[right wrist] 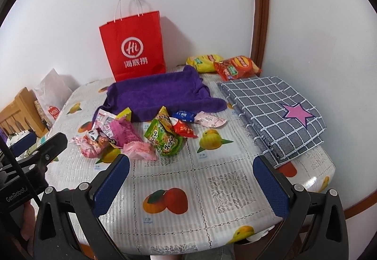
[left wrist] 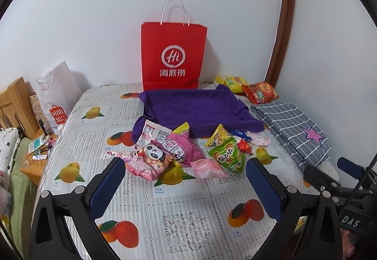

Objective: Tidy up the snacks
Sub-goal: 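Grasp the pink wrapped candy with the right tool while the left tool approaches the panda bag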

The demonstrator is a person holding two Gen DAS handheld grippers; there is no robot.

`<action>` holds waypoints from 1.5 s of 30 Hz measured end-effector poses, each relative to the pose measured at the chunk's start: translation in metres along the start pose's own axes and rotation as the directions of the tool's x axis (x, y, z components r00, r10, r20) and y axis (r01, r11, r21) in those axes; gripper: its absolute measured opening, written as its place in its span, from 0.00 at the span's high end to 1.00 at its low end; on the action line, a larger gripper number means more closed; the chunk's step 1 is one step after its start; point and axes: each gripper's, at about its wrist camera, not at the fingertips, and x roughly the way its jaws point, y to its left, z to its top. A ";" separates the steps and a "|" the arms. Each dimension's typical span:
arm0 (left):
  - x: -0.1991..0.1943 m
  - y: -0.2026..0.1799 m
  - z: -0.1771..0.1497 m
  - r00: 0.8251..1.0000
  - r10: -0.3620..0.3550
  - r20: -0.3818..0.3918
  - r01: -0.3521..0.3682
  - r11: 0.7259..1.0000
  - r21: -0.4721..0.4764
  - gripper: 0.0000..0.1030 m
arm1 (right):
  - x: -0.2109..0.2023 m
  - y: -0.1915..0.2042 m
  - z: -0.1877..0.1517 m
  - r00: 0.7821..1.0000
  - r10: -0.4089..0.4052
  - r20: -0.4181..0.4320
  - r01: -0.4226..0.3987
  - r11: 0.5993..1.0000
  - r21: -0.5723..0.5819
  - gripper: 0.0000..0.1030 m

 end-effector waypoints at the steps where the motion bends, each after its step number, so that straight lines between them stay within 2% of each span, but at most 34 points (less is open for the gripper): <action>1: 0.004 0.003 0.000 1.000 0.005 -0.008 -0.005 1.000 -0.002 0.00 | 0.004 0.000 0.001 1.000 -0.007 -0.001 0.007 1.000 -0.004 0.00; 5: 0.024 0.023 0.002 0.998 0.043 -0.039 -0.044 0.999 -0.028 0.00 | 0.018 0.001 0.003 0.999 -0.043 -0.002 0.043 0.999 -0.020 0.00; 8: 0.039 0.039 0.001 0.996 0.055 -0.064 -0.058 0.997 -0.053 0.00 | 0.036 0.000 0.004 0.998 -0.061 -0.033 0.060 0.997 -0.045 0.00; 10: 0.047 0.047 0.000 0.995 0.060 -0.077 -0.065 0.996 -0.064 0.00 | 0.048 -0.004 0.003 0.999 -0.040 -0.037 0.038 0.998 -0.043 0.00; 15: 0.069 0.065 -0.006 0.991 0.059 -0.121 -0.070 0.994 -0.083 0.01 | 0.082 -0.031 0.008 0.996 0.046 -0.070 -0.042 0.997 0.058 0.00; 20: 0.089 0.078 -0.008 0.986 0.082 -0.144 -0.098 0.990 -0.103 0.01 | 0.119 -0.056 0.024 0.996 0.054 -0.074 -0.046 0.993 0.112 0.03; 24: 0.106 0.087 -0.007 0.982 0.068 -0.175 -0.092 0.987 -0.129 0.01 | 0.156 -0.062 0.039 0.994 0.072 -0.077 -0.066 0.995 0.074 0.05; 28: 0.118 0.092 -0.009 0.977 0.088 -0.195 -0.114 0.985 -0.128 0.01 | 0.196 -0.059 0.045 0.993 0.045 -0.112 -0.043 0.999 0.015 0.06; 31: 0.126 0.096 -0.012 0.972 0.083 -0.220 -0.115 0.984 -0.138 0.01 | 0.227 -0.052 0.043 0.987 -0.005 -0.160 -0.007 0.998 -0.070 0.25; 32: 0.128 0.098 -0.013 0.971 0.081 -0.224 -0.115 0.983 -0.144 0.01 | 0.233 -0.053 0.043 0.986 -0.020 -0.165 0.006 0.997 -0.081 0.26; 34: 0.131 0.101 -0.014 0.970 0.082 -0.228 -0.119 0.981 -0.150 0.01 | 0.251 -0.057 0.042 0.978 -0.058 -0.202 0.041 0.995 -0.085 0.26; 37: 0.132 0.102 -0.016 0.970 0.089 -0.228 -0.126 0.980 -0.153 0.01 | 0.265 -0.062 0.042 0.974 -0.004 -0.224 -0.012 0.997 -0.070 0.26; 40: 0.134 0.103 -0.018 0.969 0.100 -0.226 -0.136 0.979 -0.152 0.01 | 0.270 -0.061 0.041 0.980 0.010 -0.199 -0.028 0.996 -0.087 0.21; 45: 0.136 0.103 -0.024 0.969 0.087 -0.232 -0.125 0.980 -0.154 0.05 | 0.272 -0.060 0.042 0.981 0.017 -0.193 -0.034 0.996 -0.084 0.20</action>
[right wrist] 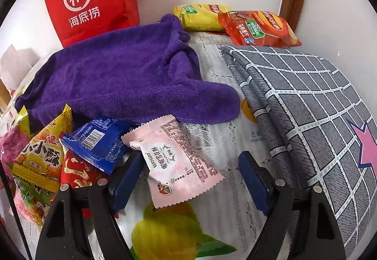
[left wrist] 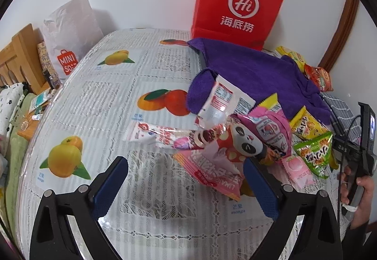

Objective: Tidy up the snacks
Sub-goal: 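Grasp the pink wrapped candy with the right tool while the left tool approaches the panda bag, then grasp the pink panda snack bag with the left tool while the right tool holds the candy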

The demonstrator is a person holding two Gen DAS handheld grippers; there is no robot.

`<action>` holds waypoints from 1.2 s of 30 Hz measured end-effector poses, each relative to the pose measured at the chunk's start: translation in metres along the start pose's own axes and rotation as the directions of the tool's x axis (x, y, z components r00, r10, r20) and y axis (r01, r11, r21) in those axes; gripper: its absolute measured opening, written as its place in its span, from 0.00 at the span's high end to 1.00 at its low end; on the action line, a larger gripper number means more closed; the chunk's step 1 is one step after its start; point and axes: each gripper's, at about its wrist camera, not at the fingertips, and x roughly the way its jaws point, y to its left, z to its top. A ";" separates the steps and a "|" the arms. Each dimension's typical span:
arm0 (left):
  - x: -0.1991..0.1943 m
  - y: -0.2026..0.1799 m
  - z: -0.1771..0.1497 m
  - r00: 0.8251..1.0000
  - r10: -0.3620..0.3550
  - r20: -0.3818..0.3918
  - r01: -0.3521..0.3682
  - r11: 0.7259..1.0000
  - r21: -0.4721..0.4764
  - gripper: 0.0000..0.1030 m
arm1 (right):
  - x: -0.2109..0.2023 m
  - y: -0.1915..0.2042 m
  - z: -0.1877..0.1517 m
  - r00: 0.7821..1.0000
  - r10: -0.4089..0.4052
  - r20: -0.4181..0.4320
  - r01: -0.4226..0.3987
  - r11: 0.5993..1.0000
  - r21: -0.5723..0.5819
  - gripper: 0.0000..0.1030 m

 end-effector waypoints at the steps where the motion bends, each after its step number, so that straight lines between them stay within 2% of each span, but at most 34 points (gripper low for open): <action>1: 0.000 0.000 -0.001 1.000 -0.001 0.002 0.001 1.000 0.008 0.06 | 0.001 0.000 0.001 1.000 0.003 0.000 -0.003 1.000 0.002 0.20; 3: -0.002 -0.001 -0.003 1.000 0.003 0.003 -0.003 1.000 0.014 0.07 | 0.002 0.000 0.002 1.000 0.005 0.002 -0.005 1.000 0.006 0.22; 7: -0.009 0.004 -0.005 1.000 0.013 0.013 -0.013 1.000 0.009 0.07 | -0.003 0.000 0.000 1.000 0.007 0.016 -0.008 1.000 0.009 0.39; 11: -0.015 0.015 -0.002 0.999 0.038 0.031 -0.038 0.999 0.003 0.07 | -0.010 0.001 -0.008 1.000 0.010 0.023 -0.010 1.000 0.007 0.47; 14: -0.016 0.022 0.006 0.996 0.072 0.045 -0.073 0.997 0.003 0.07 | -0.018 0.005 -0.017 1.000 0.014 0.025 -0.014 1.000 -0.003 0.47; 18: -0.009 0.028 0.019 0.995 0.081 0.051 -0.080 0.997 -0.020 0.07 | -0.020 0.005 -0.020 0.999 0.031 0.024 -0.031 1.000 0.001 0.47; 24: 0.007 0.009 0.038 0.998 0.026 0.061 -0.027 0.999 0.021 0.07 | -0.020 0.005 -0.020 0.999 0.036 0.023 -0.036 0.999 0.005 0.47; 27: 0.017 0.000 0.044 0.999 -0.007 0.040 0.005 0.999 0.049 0.07 | -0.019 0.005 -0.020 0.999 0.039 0.023 -0.039 0.999 0.007 0.47; 32: 0.012 0.000 0.034 0.995 -0.093 0.033 0.092 0.995 0.045 0.07 | -0.019 0.006 -0.020 0.999 0.035 0.020 -0.035 0.999 0.002 0.46; 36: 0.009 -0.014 0.022 0.987 -0.163 0.002 0.162 0.980 0.113 0.07 | -0.019 0.007 -0.021 0.999 0.028 0.019 -0.028 1.000 -0.006 0.46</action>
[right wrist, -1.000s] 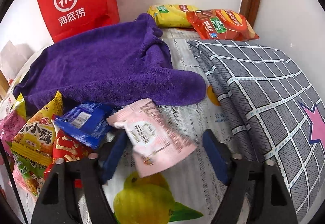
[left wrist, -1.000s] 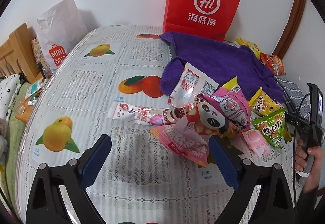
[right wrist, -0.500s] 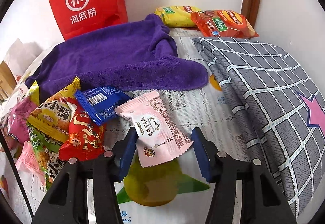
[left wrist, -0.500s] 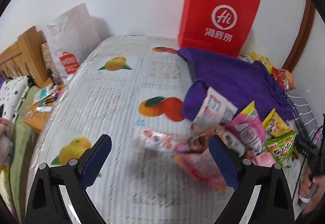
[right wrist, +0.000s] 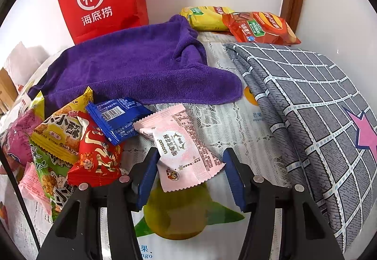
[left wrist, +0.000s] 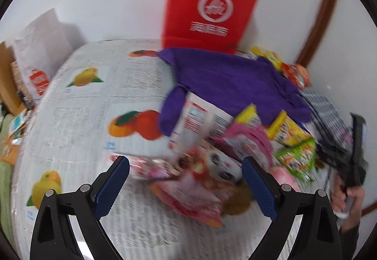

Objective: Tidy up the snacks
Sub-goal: 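Grasp the pink panda snack bag with the left tool while the right tool holds the candy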

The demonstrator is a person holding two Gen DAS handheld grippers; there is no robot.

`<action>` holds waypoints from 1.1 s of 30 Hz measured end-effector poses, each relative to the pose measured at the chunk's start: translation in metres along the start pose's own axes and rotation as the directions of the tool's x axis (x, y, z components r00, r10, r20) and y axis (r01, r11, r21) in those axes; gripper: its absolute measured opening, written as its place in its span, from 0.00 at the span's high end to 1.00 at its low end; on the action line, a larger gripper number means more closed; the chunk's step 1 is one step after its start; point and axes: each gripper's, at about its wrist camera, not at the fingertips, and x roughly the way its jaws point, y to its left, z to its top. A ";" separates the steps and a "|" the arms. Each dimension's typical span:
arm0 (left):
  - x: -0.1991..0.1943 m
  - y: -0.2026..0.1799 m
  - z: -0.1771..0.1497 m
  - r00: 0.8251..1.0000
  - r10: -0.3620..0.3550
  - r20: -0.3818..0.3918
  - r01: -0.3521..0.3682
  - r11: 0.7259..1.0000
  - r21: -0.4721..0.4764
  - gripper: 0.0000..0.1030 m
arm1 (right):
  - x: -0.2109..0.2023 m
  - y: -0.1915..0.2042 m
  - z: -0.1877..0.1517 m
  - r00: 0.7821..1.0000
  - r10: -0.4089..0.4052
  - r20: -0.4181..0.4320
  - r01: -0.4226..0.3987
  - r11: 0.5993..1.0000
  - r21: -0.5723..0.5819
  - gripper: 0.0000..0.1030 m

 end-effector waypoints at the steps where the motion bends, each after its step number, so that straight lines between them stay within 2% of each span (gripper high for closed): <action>1: 0.001 -0.004 -0.002 1.000 -0.014 -0.008 0.015 1.000 0.017 0.07 | 0.000 0.000 0.000 1.000 0.002 0.000 -0.002 1.000 0.001 0.46; 5: 0.015 -0.023 -0.012 0.998 0.001 -0.064 0.006 0.995 0.103 0.07 | 0.000 0.000 0.000 1.000 -0.003 -0.001 0.003 1.000 -0.002 0.46; 10: 0.024 -0.030 -0.020 0.996 0.018 -0.088 -0.008 0.994 0.112 0.07 | 0.000 0.000 0.000 1.000 -0.002 -0.001 0.002 1.000 -0.002 0.46; 11: 0.026 -0.031 -0.022 0.995 0.026 -0.095 -0.015 0.993 0.115 0.10 | 0.000 0.000 0.000 1.000 -0.002 -0.002 0.002 1.000 -0.002 0.46; 15: 0.027 -0.031 -0.024 0.994 0.047 -0.100 -0.036 0.993 0.109 0.36 | 0.000 0.000 0.000 1.000 -0.003 -0.002 0.003 1.000 -0.003 0.46; 18: 0.021 -0.033 -0.024 0.995 0.027 -0.095 -0.016 0.994 0.109 0.47 | 0.000 0.000 0.000 1.000 -0.003 -0.002 0.003 1.000 -0.003 0.46; 27: -0.017 -0.048 -0.032 0.999 -0.004 -0.048 0.010 0.992 0.122 0.47 | -0.004 -0.001 -0.003 1.000 -0.003 0.006 0.003 1.000 0.004 0.48; 33: -0.042 -0.050 -0.027 1.000 -0.011 -0.027 0.014 0.993 0.117 0.47 | -0.026 -0.007 -0.017 1.000 0.023 0.004 -0.024 0.999 0.032 0.49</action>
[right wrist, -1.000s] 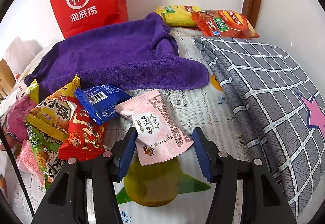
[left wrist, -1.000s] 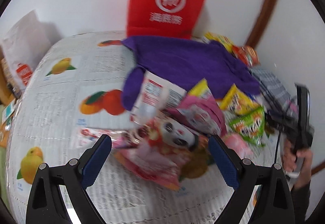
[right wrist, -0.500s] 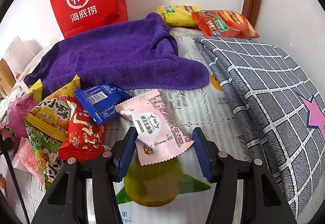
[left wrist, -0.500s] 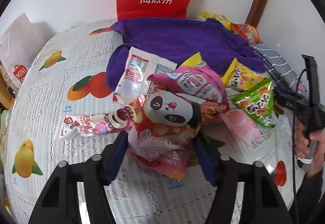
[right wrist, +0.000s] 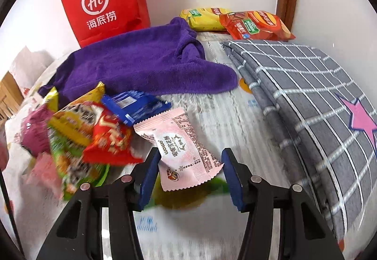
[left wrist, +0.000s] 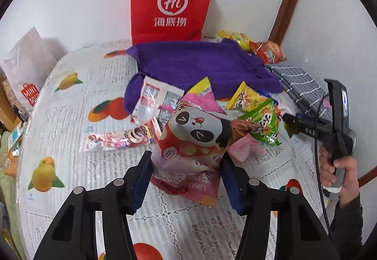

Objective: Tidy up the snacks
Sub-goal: 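Grasp the pink panda snack bag with the left tool while the right tool holds the candy, then carry the candy and panda bag in both tools over the purple towel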

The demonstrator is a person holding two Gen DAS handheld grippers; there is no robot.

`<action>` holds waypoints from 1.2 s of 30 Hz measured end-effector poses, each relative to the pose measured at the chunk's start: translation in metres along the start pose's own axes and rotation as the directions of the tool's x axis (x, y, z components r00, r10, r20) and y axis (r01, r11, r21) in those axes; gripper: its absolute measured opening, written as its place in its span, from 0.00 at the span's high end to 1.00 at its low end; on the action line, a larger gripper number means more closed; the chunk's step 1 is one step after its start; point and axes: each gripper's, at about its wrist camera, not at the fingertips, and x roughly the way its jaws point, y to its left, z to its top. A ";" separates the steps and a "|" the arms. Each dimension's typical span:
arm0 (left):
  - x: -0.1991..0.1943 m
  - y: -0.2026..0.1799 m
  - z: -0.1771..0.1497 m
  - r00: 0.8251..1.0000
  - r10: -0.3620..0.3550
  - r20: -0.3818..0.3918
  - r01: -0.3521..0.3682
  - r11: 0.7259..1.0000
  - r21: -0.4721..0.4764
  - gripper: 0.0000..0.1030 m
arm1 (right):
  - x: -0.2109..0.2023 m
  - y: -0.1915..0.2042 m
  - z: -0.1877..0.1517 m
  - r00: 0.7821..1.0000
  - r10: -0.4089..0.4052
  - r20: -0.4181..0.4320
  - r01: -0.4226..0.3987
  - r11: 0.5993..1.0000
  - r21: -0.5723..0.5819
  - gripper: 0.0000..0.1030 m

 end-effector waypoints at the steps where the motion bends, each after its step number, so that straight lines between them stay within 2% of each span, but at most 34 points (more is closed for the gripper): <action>1: -0.003 0.000 0.003 1.000 0.001 0.006 -0.001 1.000 -0.001 0.47 | -0.005 -0.001 0.000 1.000 -0.004 0.002 0.004 1.000 0.005 0.49; 5: -0.011 0.001 0.018 1.000 -0.015 0.025 0.016 1.000 -0.021 0.47 | -0.038 -0.002 0.018 0.998 0.003 0.060 -0.003 1.000 0.010 0.49; 9: -0.018 0.001 0.043 0.999 0.005 0.039 -0.004 0.999 -0.043 0.47 | -0.073 0.007 0.050 0.992 -0.004 0.126 0.006 1.000 -0.015 0.49; 18: -0.035 0.004 0.107 0.992 0.061 0.106 -0.054 0.996 -0.069 0.47 | -0.118 0.046 0.126 0.972 0.087 0.217 -0.074 0.995 -0.067 0.49; 20: -0.034 0.006 0.123 0.990 0.083 0.111 -0.075 0.994 -0.078 0.47 | -0.119 0.057 0.142 0.973 0.086 0.216 -0.070 0.994 -0.078 0.49; 23: -0.032 0.010 0.145 0.989 0.079 0.121 -0.068 0.993 -0.092 0.47 | -0.117 0.069 0.165 0.973 0.088 0.215 -0.071 0.994 -0.085 0.49; 28: -0.025 0.013 0.175 0.987 0.088 0.137 -0.073 0.991 -0.108 0.47 | -0.104 0.082 0.198 0.970 0.139 0.198 -0.121 0.987 -0.102 0.49; 36: 0.012 0.025 0.211 0.989 0.083 0.123 -0.063 0.986 -0.157 0.47 | -0.062 0.094 0.234 0.972 0.181 0.151 -0.170 0.982 -0.088 0.48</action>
